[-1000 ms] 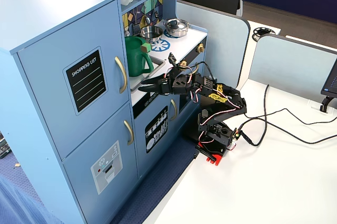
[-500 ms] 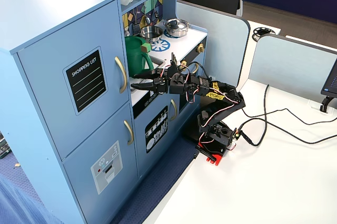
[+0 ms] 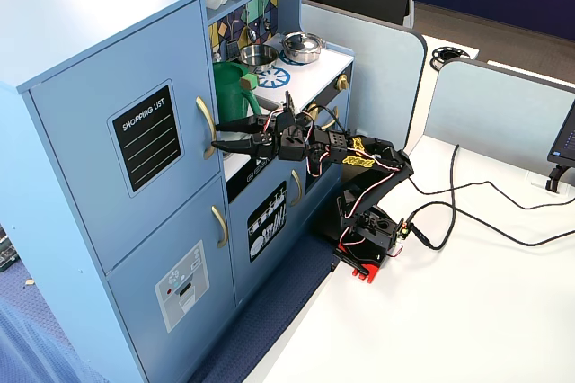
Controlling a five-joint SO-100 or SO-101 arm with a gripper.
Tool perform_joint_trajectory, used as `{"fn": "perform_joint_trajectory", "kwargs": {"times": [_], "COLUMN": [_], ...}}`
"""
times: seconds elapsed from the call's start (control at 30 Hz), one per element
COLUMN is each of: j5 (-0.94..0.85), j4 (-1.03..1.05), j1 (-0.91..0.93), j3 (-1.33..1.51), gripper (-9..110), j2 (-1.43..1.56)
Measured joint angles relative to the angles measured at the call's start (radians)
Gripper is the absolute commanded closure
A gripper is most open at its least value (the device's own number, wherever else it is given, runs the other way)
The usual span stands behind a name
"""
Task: Open the left cabinet door
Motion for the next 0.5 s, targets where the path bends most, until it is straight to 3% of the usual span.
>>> {"fn": "perform_joint_trajectory", "kwargs": {"times": [0.5], "j5": [-0.233], "j4": [-0.138], "j1": [-0.247], "j3": [0.067], "gripper": [93], "j2": [0.003]}}
